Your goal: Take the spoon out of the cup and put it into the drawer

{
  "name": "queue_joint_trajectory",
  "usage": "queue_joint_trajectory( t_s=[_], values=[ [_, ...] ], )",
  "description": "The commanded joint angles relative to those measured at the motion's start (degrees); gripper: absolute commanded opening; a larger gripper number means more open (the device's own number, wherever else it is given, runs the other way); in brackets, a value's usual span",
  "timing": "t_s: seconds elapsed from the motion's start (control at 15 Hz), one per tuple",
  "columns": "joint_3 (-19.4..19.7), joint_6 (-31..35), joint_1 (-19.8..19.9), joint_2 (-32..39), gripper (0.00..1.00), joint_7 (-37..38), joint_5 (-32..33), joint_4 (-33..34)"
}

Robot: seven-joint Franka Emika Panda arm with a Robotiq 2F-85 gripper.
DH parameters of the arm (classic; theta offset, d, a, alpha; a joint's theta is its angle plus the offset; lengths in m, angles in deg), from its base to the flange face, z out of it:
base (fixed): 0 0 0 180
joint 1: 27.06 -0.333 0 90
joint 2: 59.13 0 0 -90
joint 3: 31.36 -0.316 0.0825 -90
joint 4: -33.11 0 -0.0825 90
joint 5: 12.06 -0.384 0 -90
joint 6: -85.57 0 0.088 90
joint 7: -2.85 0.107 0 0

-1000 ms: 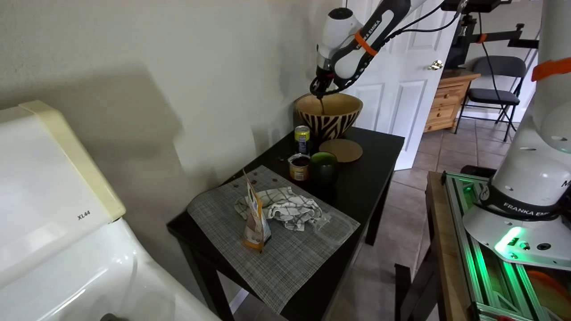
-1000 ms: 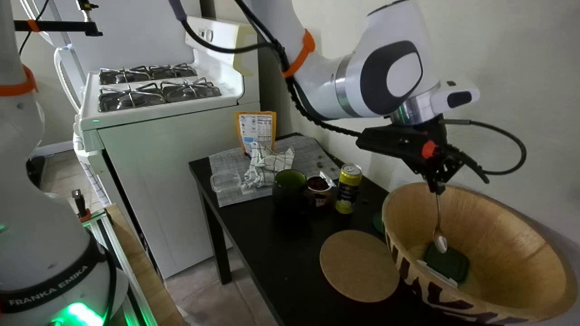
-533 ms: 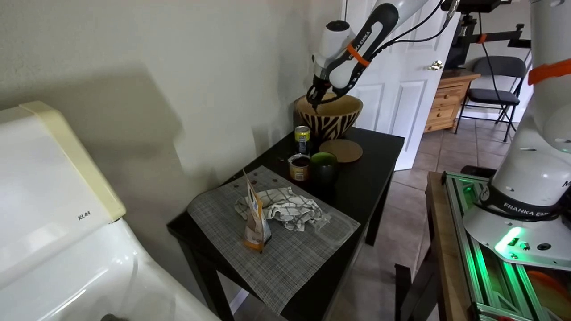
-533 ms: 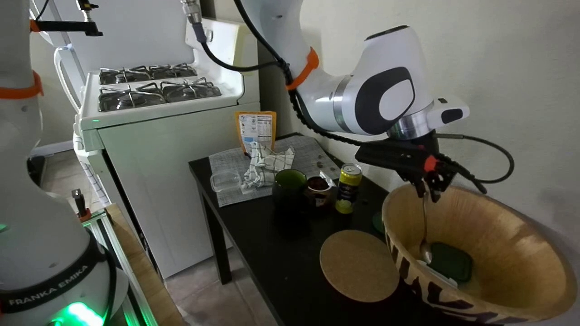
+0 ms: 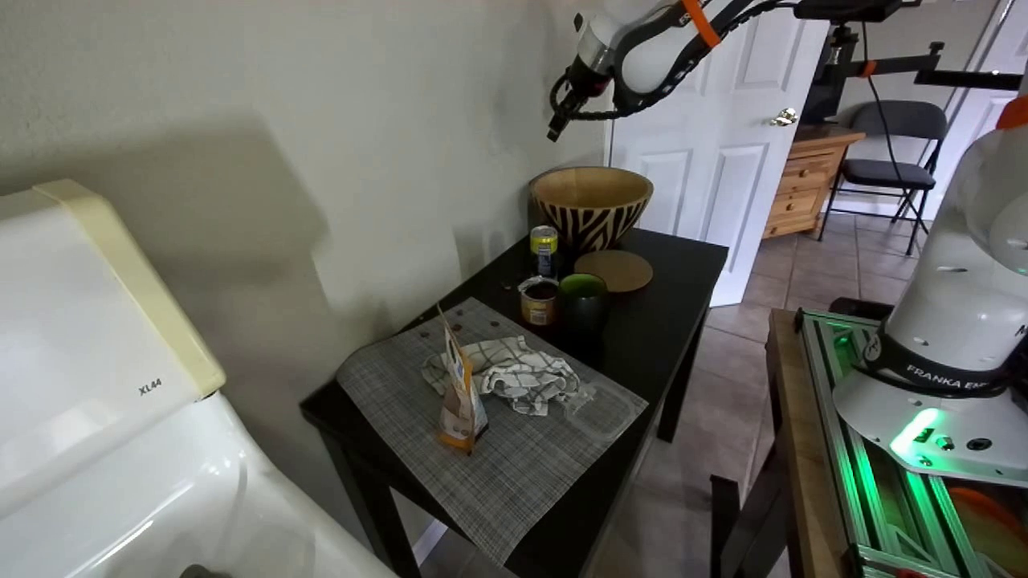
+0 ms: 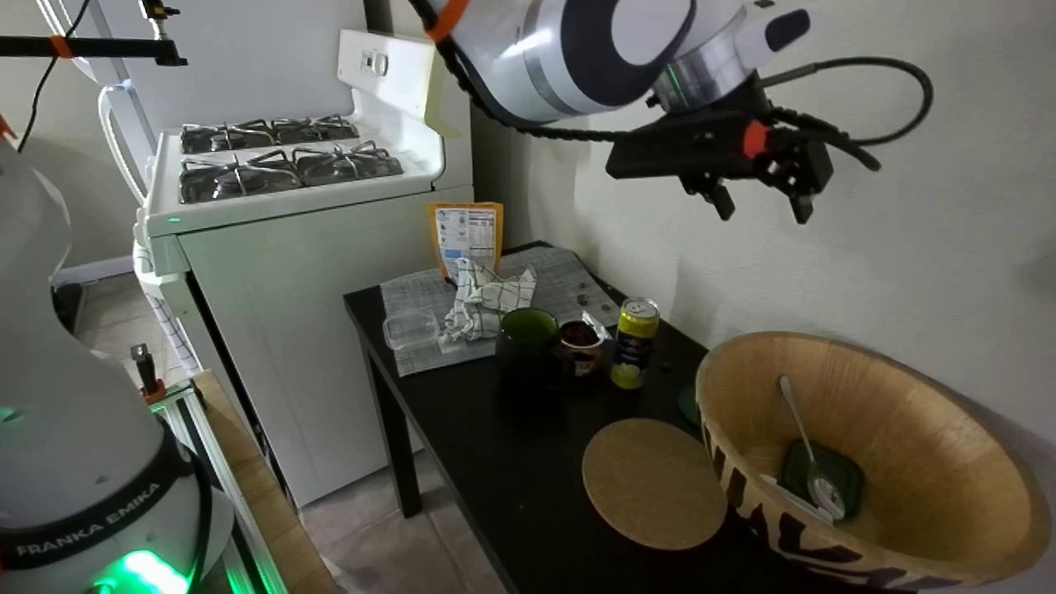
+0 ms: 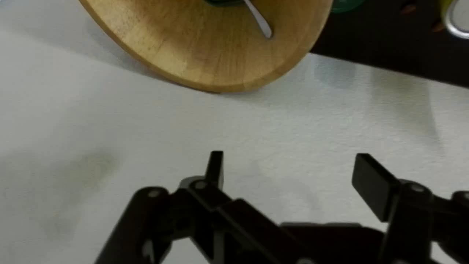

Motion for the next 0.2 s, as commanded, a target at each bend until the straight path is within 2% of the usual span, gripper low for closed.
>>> queue_joint_trajectory(
  t_s=[0.0, 0.13],
  values=[
    [-1.0, -0.4, -0.5, -2.4, 0.97, -1.8, 0.1, -2.2],
    [-3.4, -1.1, -0.6, -5.7, 1.00, -3.7, -0.5, -6.1]
  ],
)
